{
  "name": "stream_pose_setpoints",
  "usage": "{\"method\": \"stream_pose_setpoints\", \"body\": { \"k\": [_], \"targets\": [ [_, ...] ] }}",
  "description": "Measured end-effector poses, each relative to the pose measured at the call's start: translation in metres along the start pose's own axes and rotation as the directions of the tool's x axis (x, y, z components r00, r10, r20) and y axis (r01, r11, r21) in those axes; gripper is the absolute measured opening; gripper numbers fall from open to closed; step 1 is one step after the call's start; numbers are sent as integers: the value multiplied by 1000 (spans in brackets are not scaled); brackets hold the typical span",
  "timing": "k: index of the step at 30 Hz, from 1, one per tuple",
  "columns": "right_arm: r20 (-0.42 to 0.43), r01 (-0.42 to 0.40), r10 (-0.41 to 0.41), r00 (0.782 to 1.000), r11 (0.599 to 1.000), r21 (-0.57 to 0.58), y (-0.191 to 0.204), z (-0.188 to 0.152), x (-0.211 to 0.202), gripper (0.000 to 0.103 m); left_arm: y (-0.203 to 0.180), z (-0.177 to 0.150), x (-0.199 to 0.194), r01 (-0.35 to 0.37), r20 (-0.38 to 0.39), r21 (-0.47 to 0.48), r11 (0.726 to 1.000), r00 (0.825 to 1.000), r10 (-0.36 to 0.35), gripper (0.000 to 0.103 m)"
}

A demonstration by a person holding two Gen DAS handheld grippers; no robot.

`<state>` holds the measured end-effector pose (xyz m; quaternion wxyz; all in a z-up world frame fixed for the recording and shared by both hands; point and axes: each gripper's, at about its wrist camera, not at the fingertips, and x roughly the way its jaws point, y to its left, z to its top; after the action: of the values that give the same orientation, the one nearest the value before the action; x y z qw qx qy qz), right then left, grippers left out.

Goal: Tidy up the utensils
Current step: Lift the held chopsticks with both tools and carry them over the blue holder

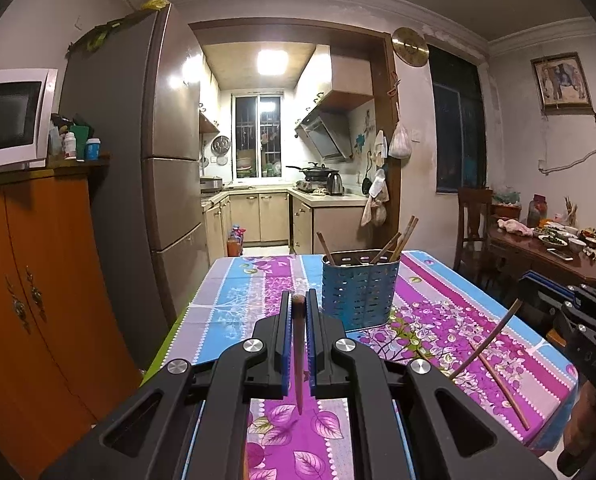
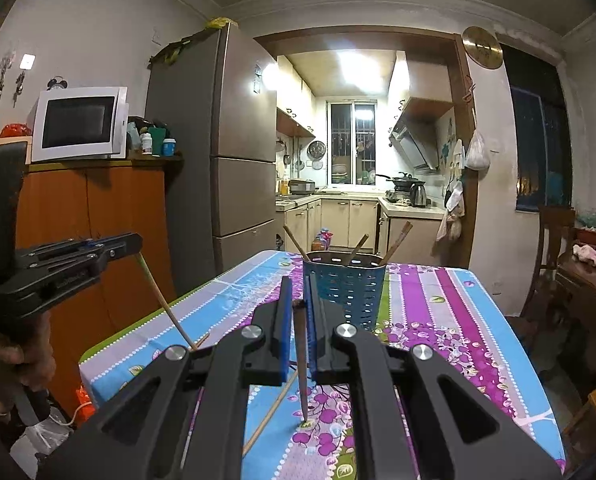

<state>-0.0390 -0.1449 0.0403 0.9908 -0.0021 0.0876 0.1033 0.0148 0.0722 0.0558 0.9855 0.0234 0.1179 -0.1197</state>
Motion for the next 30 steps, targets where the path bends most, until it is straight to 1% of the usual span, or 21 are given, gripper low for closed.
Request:
{"method": "stream_pose_setpoints", "body": {
  "k": [2,6,12,18,23,30],
  "targets": [
    [0,-3,3,1000,1000,0,-2,2,0,5,0,3,1,0,-9,-4,1000,1000,0,8],
    [2,-6,6,1000,1000,-4,-3,4,3,5,-3,10,9,-24,-22,9,1000,999,24,8],
    [-13,-31,32,999,999,7,-10,13,18,5,-8,12,30,-89,-46,17,996,995,90,8],
    [-30,-57,58,998,998,26,-20,21,25,5,-19,14,39,-153,-42,54,987,987,156,8],
    [-30,-72,73,997,997,32,-28,34,30,5,-26,15,45,-190,-38,86,978,980,194,8],
    [-12,-72,72,997,997,16,-36,53,37,5,-34,17,55,-213,-40,123,969,975,220,8]
  ]
}}
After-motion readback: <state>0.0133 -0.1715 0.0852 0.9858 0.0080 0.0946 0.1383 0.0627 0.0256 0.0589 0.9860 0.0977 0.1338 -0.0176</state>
